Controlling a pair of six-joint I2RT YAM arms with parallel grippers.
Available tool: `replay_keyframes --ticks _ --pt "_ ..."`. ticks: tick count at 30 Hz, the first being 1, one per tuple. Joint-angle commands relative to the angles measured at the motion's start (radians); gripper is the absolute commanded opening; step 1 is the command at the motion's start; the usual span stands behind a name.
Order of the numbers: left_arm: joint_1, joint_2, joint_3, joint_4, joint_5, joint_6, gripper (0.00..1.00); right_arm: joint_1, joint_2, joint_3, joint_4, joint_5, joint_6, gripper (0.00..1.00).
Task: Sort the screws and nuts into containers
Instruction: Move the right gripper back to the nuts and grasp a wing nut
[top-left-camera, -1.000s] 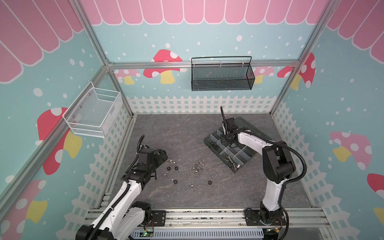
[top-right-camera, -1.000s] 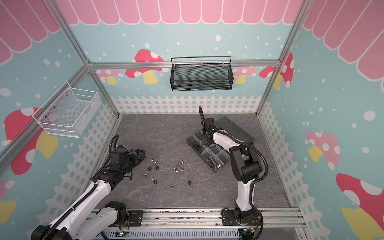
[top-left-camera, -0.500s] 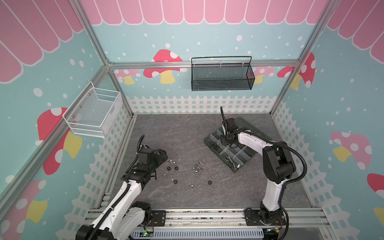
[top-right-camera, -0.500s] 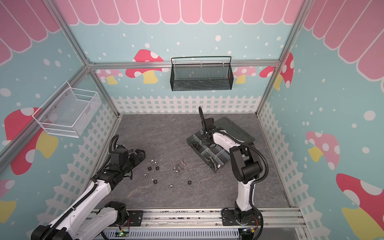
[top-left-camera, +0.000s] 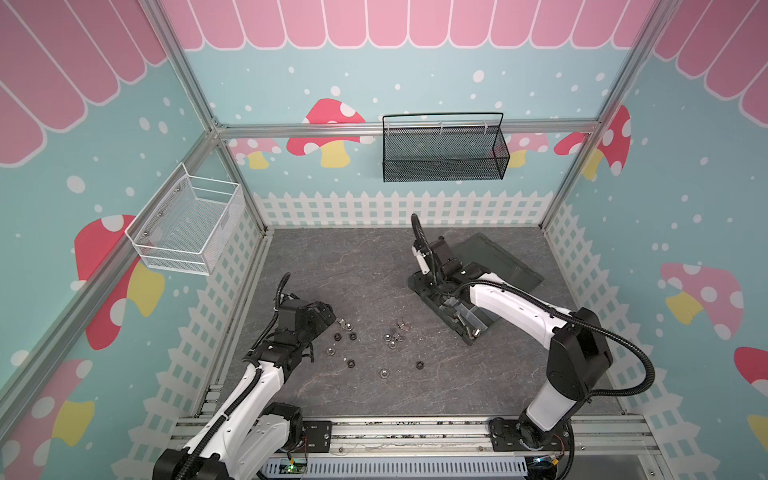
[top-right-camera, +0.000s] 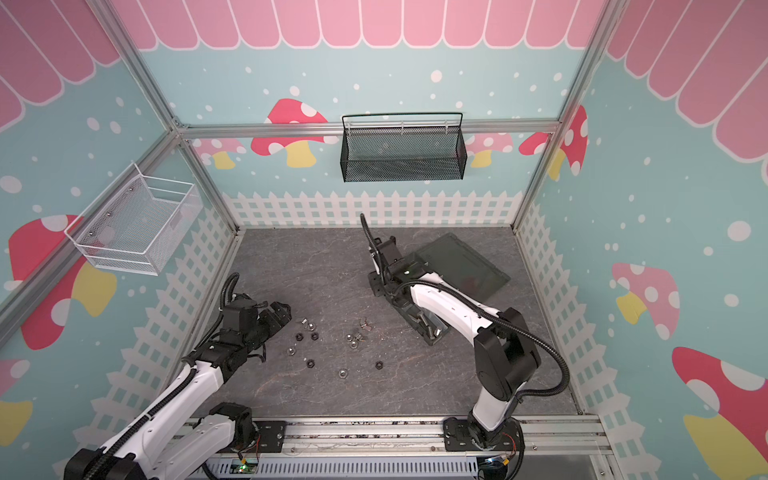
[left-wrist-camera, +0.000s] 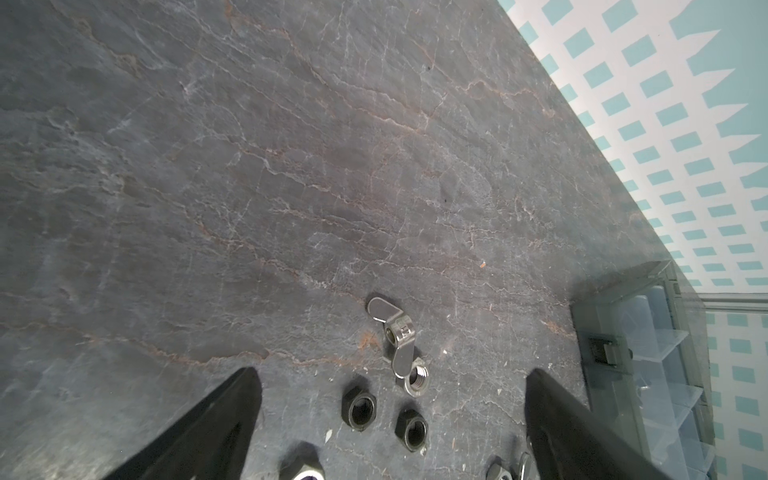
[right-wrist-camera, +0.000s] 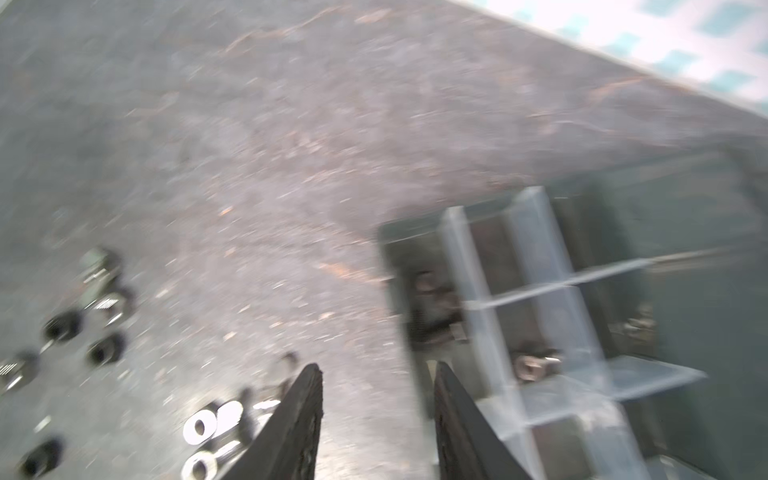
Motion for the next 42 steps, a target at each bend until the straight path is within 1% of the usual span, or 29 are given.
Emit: replay_keyframes --ticks 1,5,11,18,21,25,30,38,42 --pt "0.006 -0.008 -0.021 0.011 -0.034 -0.041 1.0 0.082 0.077 0.057 -0.005 -0.053 0.016 0.46" --pt "0.012 -0.018 -0.038 0.009 -0.063 -0.053 1.0 0.162 0.17 0.144 0.001 -0.096 0.01 0.48" --pt "0.049 -0.039 -0.062 -0.025 -0.097 -0.082 1.0 0.249 0.367 0.309 0.004 -0.16 -0.011 0.52" --pt "0.062 -0.09 -0.092 -0.038 -0.122 -0.093 1.0 0.299 0.564 0.533 -0.054 -0.165 -0.036 0.6" --pt "0.063 -0.105 -0.1 -0.037 -0.13 -0.099 1.0 0.307 0.631 0.611 -0.078 -0.163 -0.049 0.61" --pt "0.064 -0.115 -0.107 -0.038 -0.133 -0.102 1.0 0.315 0.707 0.705 -0.132 -0.146 -0.065 0.59" --pt "0.066 -0.117 -0.111 -0.035 -0.129 -0.103 1.0 0.317 0.756 0.742 -0.154 -0.13 -0.077 0.56" --pt "0.071 -0.112 -0.117 -0.026 -0.108 -0.109 1.0 0.318 0.834 0.818 -0.206 -0.1 -0.101 0.47" --pt "0.073 -0.115 -0.116 -0.026 -0.103 -0.108 1.0 0.318 0.852 0.822 -0.215 -0.077 -0.113 0.42"
